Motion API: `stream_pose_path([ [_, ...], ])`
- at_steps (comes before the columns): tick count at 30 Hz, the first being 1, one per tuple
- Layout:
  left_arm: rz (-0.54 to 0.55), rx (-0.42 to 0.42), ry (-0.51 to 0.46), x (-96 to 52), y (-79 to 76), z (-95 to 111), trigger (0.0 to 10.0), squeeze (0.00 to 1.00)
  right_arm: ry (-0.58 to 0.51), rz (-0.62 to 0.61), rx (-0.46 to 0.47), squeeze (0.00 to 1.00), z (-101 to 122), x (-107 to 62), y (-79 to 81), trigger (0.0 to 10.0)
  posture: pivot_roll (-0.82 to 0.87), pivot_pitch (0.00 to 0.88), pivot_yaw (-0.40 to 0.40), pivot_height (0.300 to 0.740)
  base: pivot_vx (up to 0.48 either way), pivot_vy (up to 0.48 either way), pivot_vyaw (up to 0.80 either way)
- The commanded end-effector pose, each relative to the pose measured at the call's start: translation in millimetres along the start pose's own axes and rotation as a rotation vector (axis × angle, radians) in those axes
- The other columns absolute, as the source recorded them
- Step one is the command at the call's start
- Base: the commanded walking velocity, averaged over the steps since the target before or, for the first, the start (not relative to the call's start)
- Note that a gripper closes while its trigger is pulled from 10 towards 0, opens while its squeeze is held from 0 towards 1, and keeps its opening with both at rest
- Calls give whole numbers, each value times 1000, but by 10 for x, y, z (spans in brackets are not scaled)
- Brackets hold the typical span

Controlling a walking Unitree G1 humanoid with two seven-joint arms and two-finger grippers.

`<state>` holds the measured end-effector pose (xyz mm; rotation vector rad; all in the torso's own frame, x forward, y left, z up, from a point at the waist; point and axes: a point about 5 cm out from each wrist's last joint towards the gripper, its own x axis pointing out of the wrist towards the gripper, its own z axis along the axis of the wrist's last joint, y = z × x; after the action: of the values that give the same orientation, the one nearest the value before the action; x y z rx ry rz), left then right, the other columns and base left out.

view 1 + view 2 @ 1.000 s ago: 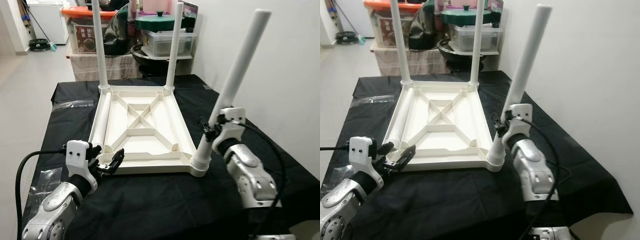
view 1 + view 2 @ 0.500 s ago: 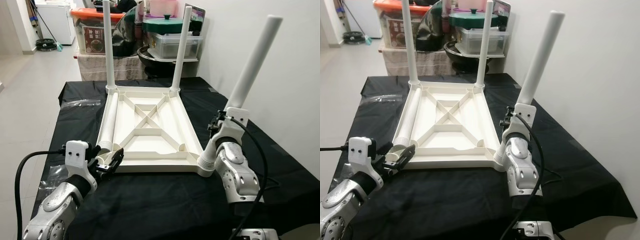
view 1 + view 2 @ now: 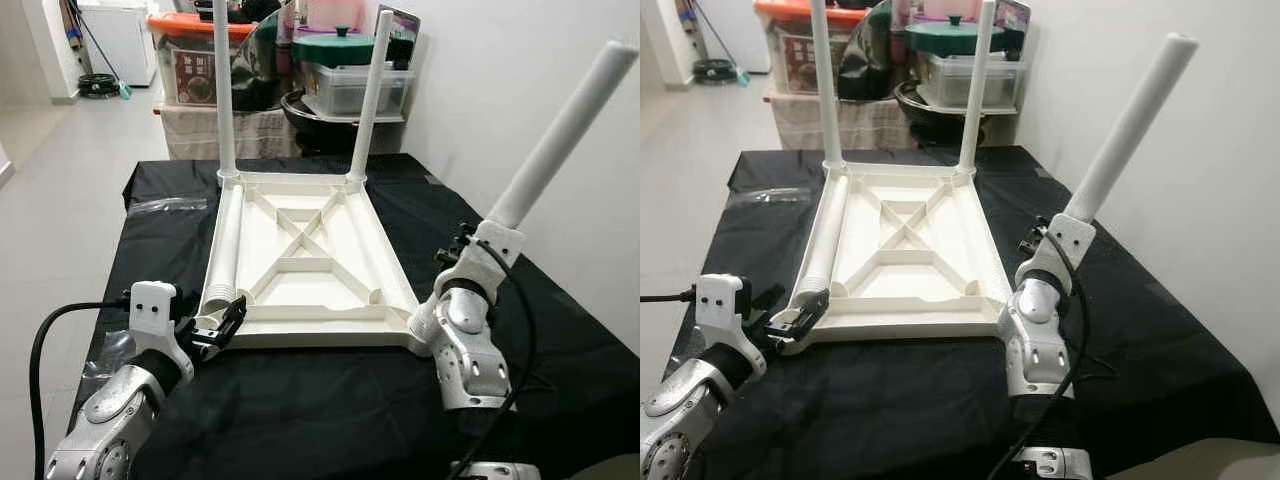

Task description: Building children table

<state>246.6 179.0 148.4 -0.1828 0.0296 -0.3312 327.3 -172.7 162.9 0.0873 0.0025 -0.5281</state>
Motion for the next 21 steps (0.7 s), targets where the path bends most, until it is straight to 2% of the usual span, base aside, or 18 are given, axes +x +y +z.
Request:
stream_pose_path([
  [1,11,10,8,-4,7,-32,10000,0,180,-17,-103,0,-438,-15,-152,0,95,0,-75,740,0,0,0],
  [2,11,10,8,-4,7,-32,10000,0,180,-17,-103,0,-438,-15,-152,0,95,0,-75,740,0,0,0],
  [3,8,8,9,-2,2,-34,10000,0,204,76,-66,0,-473,-8,-78,0,95,0,-74,740,0,0,0],
  [6,8,8,9,-2,2,-34,10000,0,204,76,-66,0,-473,-8,-78,0,95,0,-74,740,0,0,0],
  [7,5,7,10,1,-3,-34,10000,0,235,228,0,0,-496,-6,34,0,92,0,-72,740,0,0,0],
  [8,5,7,10,1,-3,-34,10000,0,235,228,0,0,-496,-6,34,0,92,0,-72,740,0,0,0],
  [10,2,3,11,2,-1,-35,10000,0,258,677,151,0,-384,-50,238,0,91,0,-76,740,0,0,0],
  [11,2,3,11,2,-1,-35,10000,0,258,677,151,0,-384,-50,238,0,91,0,-76,740,0,0,0],
  [13,0,0,13,2,-3,-40,10000,0,235,947,196,0,-268,-121,292,0,94,0,-81,740,0,0,0],
  [15,0,0,13,2,-3,-40,10000,0,235,947,196,0,-268,-121,292,0,94,0,-81,740,0,0,0],
  [17,-3,-3,15,0,-14,-48,10000,0,221,1150,210,0,-211,-260,323,0,102,0,-85,740,0,0,0],
  [18,-3,-3,15,0,-14,-48,10000,0,221,1150,210,0,-211,-260,323,0,102,0,-85,740,0,0,0],
  [19,-8,-6,19,-8,-23,-52,10000,0,248,1339,199,0,-220,-441,344,0,102,0,-85,740,0,0,0],
  [21,-8,-6,19,-8,-23,-52,10000,0,248,1339,199,0,-220,-441,344,0,102,0,-85,740,0,0,0],
])
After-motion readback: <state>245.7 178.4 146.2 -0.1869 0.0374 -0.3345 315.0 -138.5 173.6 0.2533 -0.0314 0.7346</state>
